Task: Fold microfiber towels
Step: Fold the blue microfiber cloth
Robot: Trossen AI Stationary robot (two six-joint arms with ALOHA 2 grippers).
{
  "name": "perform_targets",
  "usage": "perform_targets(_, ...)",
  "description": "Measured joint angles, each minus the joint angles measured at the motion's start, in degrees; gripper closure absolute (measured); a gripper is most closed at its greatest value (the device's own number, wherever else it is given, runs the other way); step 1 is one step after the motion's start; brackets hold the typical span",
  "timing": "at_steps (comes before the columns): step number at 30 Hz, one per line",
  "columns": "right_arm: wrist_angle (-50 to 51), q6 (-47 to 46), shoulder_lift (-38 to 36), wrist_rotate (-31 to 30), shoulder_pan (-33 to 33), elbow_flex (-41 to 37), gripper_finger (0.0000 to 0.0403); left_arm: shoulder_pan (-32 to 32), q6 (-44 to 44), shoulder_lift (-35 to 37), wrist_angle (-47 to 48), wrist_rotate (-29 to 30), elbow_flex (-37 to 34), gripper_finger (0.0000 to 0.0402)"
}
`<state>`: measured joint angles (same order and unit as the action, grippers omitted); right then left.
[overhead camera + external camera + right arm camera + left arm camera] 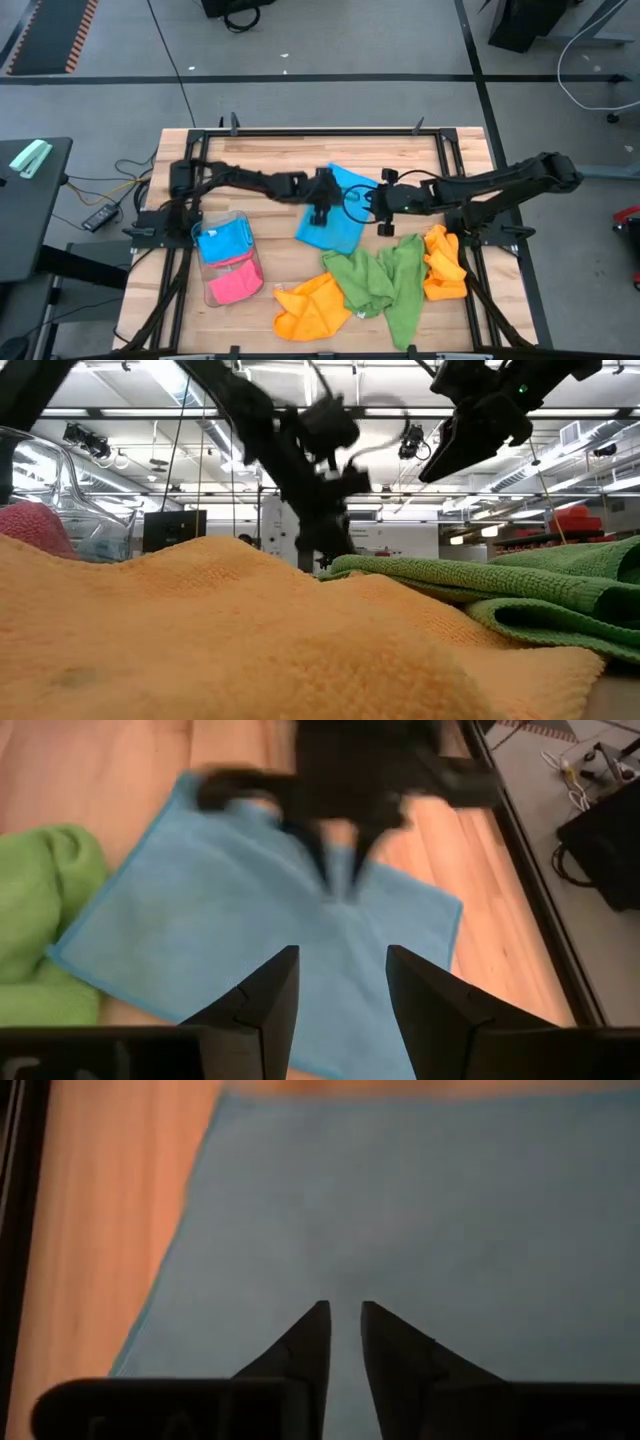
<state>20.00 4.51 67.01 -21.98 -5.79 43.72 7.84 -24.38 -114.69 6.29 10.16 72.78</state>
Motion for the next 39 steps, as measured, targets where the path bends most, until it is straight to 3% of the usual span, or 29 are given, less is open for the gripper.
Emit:
perform_targets(4,-0.60,0.02,0.59,-0.01,-0.82,0.00,0.0242,3.74,1.91,-3.95,-1.26,0.20,1.86,0.0307)
perform_targets(8,-1.10,0.09,0.83,0.00,-0.78,0.00,0.0242,6.34,7.07,-7.22,3.58,-0.28,5.42,0.0300)
perform_targets(17,-0.17,-0.51,0.87,0.25,-1.24,0.00,0.0242,13.22,13.73,-7.66,11.06,0.56,7.83,0.0323)
perform_targets(21,0.36,-0.88,0.89,0.41,-2.29,0.00,0.0242,14.86,16.36,-7.53,13.39,-4.07,7.93,0.0335)
perform_targets(28,0.36,-1.52,0.91,0.40,-2.37,-0.23,0.0242,11.13,14.35,-4.15,18.07,-5.61,7.56,0.0349)
perform_targets(32,-5.75,-1.43,0.91,0.68,-2.14,-4.50,0.0242,7.31,11.29,-1.25,20.63,-5.22,7.69,0.0355)
perform_targets(39,-18.13,-3.74,2.11,2.21,-2.13,-12.69,0.0242,2.88,5.68,1.67,15.13,1.96,2.66,0.0373)
